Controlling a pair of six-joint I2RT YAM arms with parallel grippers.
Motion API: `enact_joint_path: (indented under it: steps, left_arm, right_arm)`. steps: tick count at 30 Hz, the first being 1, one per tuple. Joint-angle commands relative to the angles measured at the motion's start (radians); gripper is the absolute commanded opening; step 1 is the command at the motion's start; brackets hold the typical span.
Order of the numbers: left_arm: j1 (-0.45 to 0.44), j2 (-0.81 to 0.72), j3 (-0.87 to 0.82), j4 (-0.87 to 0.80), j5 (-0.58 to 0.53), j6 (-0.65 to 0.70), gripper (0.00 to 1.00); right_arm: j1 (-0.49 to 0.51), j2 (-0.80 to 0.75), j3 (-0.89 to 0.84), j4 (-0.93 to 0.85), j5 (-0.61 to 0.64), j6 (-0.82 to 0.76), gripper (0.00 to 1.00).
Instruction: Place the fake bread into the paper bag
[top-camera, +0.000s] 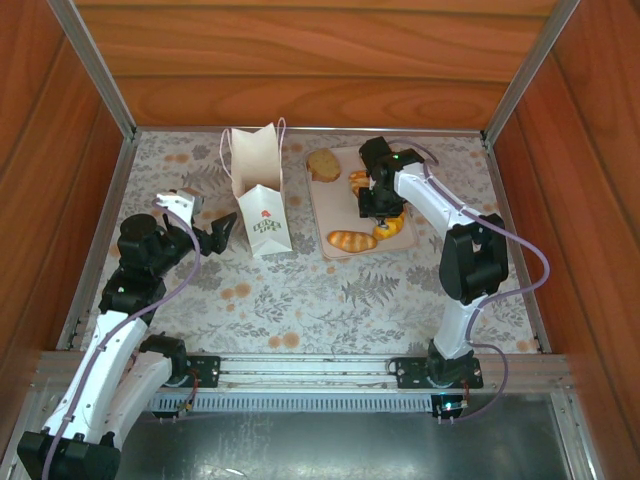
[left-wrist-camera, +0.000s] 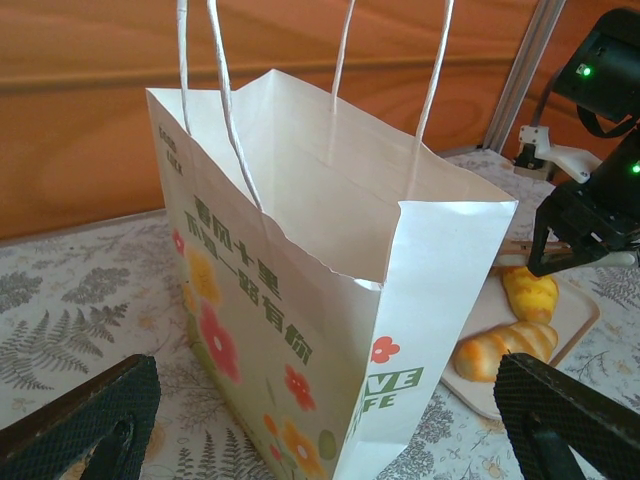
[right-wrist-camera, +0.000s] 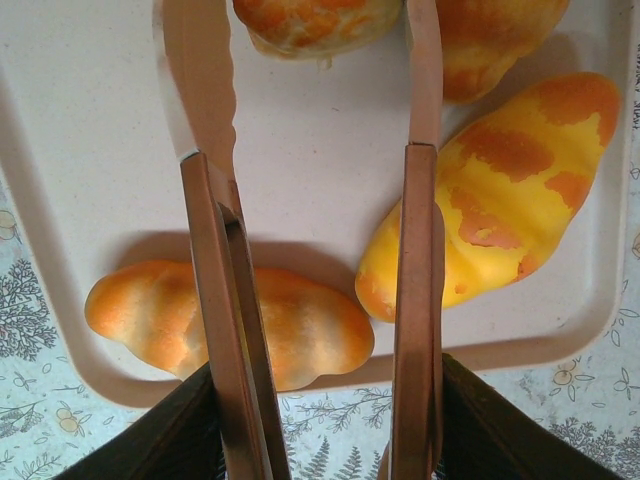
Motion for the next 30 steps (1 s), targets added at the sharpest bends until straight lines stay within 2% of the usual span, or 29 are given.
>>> enact_joint_path:
  steps: [1, 6, 14, 18, 23, 30]
  left_arm:
    - [0.006, 0.0, 0.001, 0.024, 0.02, -0.006, 0.91]
    - [0.008, 0.001, 0.002, 0.023, 0.022, -0.006, 0.91]
    - [0.014, 0.003, 0.004, 0.023, 0.029, -0.007, 0.91]
    - [0.019, 0.006, 0.007, 0.023, 0.033, -0.018, 0.91]
    - [0.043, 0.014, 0.027, 0.017, 0.044, -0.049, 0.91]
    - [0.164, 0.044, 0.103, -0.018, 0.083, -0.172, 0.87]
  right_arm:
    - [-0.007, 0.024, 0.031, -0.01, 0.017, -0.001, 0.53]
    - [-0.007, 0.052, 0.031, 0.004, 0.011, 0.004, 0.51]
    - [-0.007, 0.013, 0.023, -0.004, 0.023, 0.007, 0.29]
    - [-0.007, -0.042, -0.003, 0.001, 0.024, 0.007, 0.21]
    - [-0.007, -0.124, -0.053, 0.014, 0.004, 0.004, 0.17]
    - [-0.006, -0.285, -0.112, 0.031, -0.032, 0.004, 0.17]
